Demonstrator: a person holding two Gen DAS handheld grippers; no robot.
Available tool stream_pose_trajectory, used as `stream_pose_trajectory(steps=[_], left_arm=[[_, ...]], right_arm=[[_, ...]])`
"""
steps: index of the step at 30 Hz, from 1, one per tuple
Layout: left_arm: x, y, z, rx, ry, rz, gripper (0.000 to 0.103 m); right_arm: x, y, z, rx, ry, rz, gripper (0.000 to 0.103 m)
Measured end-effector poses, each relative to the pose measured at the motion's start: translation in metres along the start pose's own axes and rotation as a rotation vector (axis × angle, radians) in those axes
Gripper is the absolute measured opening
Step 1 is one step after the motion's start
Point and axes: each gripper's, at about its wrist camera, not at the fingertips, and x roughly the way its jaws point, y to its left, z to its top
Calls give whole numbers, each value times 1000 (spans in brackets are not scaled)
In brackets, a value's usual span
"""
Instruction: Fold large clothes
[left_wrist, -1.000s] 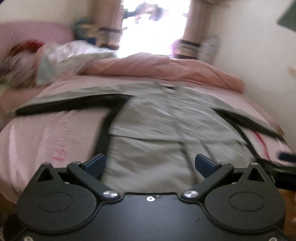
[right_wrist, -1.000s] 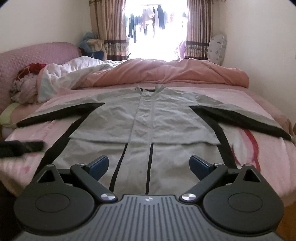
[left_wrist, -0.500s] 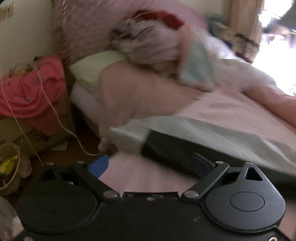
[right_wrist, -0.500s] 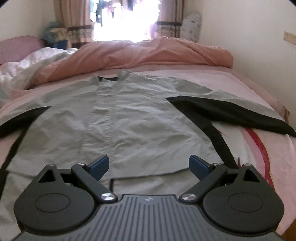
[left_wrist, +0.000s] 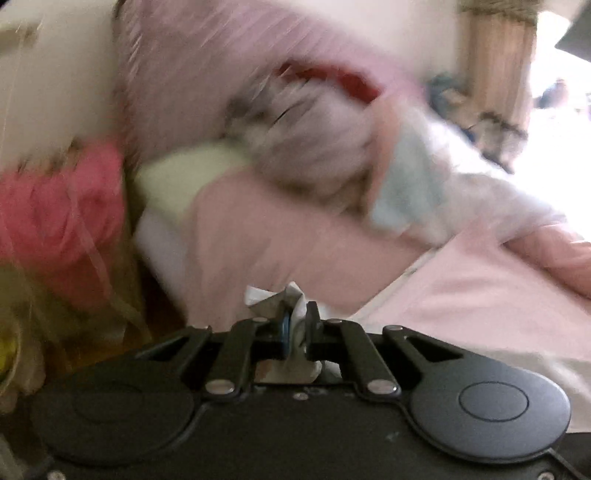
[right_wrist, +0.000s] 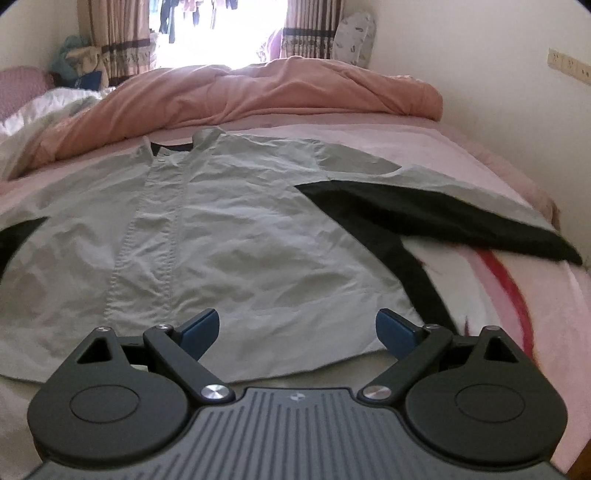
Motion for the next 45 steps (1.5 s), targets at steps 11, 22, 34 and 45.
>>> stream_pose_trajectory(steps=[11,22,34,45], left_arm=[[-120,-225,-21,189,-122,-522,3],[-220,-499,-173,399,19,-882,2],[-295,-620,-271,461,148,-1116,2],[-258,-631,-325,508,338,-1135,40]], right_arm=[[58,-50,57,-90,-72,-125,103],[134,-110,73,16,-6,-151,103],[151,-149,67,110,-31,-74,103],[150,-155,66,126,-25,-62,103]])
